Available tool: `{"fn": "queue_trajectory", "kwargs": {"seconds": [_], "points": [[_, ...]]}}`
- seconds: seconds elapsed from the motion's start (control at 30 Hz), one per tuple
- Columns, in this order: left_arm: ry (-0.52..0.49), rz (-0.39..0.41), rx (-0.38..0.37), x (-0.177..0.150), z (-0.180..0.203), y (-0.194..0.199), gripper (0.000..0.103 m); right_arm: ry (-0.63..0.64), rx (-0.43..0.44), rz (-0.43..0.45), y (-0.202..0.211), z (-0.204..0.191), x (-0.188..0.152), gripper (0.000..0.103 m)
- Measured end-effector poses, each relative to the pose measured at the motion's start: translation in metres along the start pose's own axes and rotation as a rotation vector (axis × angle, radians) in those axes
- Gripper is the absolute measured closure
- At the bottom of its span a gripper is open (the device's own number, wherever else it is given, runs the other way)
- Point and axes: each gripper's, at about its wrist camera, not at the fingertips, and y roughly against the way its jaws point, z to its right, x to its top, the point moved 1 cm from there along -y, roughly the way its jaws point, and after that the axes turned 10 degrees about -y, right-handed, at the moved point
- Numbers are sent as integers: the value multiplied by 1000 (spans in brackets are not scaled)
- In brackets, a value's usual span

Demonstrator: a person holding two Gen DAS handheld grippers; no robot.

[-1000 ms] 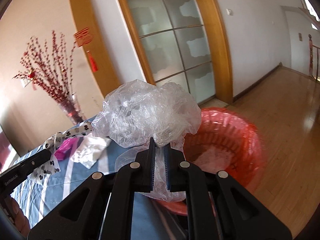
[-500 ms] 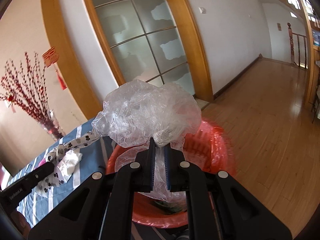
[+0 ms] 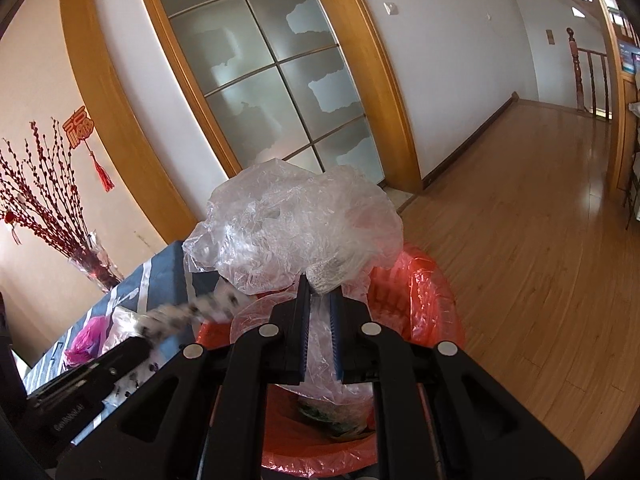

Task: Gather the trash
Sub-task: 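Open both grippers over the red basket to drop the bags, then move both open grippers back over the pink bag and white paper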

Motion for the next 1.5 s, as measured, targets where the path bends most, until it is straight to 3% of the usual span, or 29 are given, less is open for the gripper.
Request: {"fn": "queue_trajectory", "kwargs": {"seconds": [0.07, 0.1, 0.27, 0.43, 0.57, 0.8, 1.0, 1.17, 1.5], "points": [[8, -12, 12, -3, -4, -3, 70, 1, -4, -11, -2, 1, -1, 86], [14, -14, 21, -5, -6, -4, 68, 3, -6, -17, -3, 2, -2, 85], [54, -19, 50, -11, -23, 2, 53, 10, -10, -13, -2, 2, -6, 56], [74, -14, 106, -21, -41, 15, 36, 54, -24, -4, 1, -8, -10, 55], [102, -8, 176, -32, -64, 33, 27, 82, -44, 29, 7, -17, -12, 42], [135, -4, 294, -54, -112, 70, 21, 142, -33, 59, 13, -43, -18, 31], [148, -4, 472, -80, -165, 111, 14, 204, 18, 31, 12, -78, -33, 23], [171, -17, 598, -102, -210, 142, 10, 286, 73, -37, 2, -119, -58, 23], [283, 13, 727, -134, -276, 188, 7, 402, 176, -226, -51, -223, -119, 24]]}}
